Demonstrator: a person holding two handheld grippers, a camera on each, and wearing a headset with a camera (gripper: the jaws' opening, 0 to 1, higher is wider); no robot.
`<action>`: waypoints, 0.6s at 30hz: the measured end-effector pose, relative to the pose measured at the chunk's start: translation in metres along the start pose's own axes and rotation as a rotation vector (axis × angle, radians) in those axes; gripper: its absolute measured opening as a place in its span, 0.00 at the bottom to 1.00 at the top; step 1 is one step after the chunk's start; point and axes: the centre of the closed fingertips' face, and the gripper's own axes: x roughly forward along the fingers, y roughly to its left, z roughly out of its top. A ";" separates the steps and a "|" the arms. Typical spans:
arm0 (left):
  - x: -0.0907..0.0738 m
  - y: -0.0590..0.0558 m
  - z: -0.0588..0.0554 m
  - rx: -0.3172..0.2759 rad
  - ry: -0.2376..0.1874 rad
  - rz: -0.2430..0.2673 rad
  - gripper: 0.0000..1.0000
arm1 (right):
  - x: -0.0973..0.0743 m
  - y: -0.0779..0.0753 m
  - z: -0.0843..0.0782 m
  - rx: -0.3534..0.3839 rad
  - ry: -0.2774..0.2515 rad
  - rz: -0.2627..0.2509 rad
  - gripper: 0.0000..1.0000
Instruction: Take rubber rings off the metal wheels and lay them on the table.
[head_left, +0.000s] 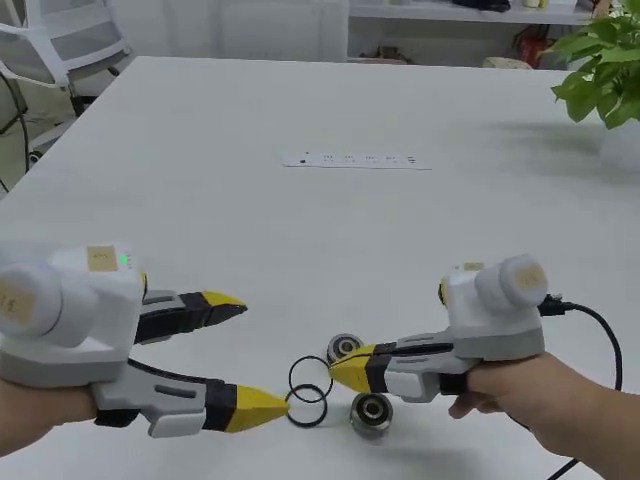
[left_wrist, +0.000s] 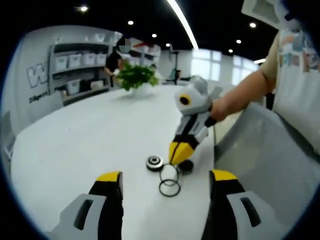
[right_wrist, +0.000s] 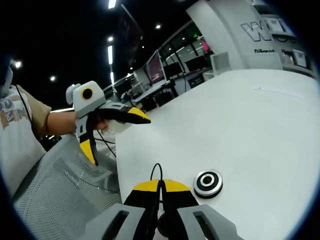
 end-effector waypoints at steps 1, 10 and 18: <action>0.000 0.000 0.000 0.000 0.000 0.000 0.73 | 0.001 0.000 -0.001 0.002 0.007 0.002 0.00; -0.002 -0.002 -0.003 0.000 0.008 -0.001 0.76 | 0.007 0.000 -0.011 -0.009 0.050 0.005 0.00; -0.002 -0.002 -0.006 -0.002 0.017 -0.001 0.76 | 0.010 0.000 -0.017 0.001 0.074 0.012 0.00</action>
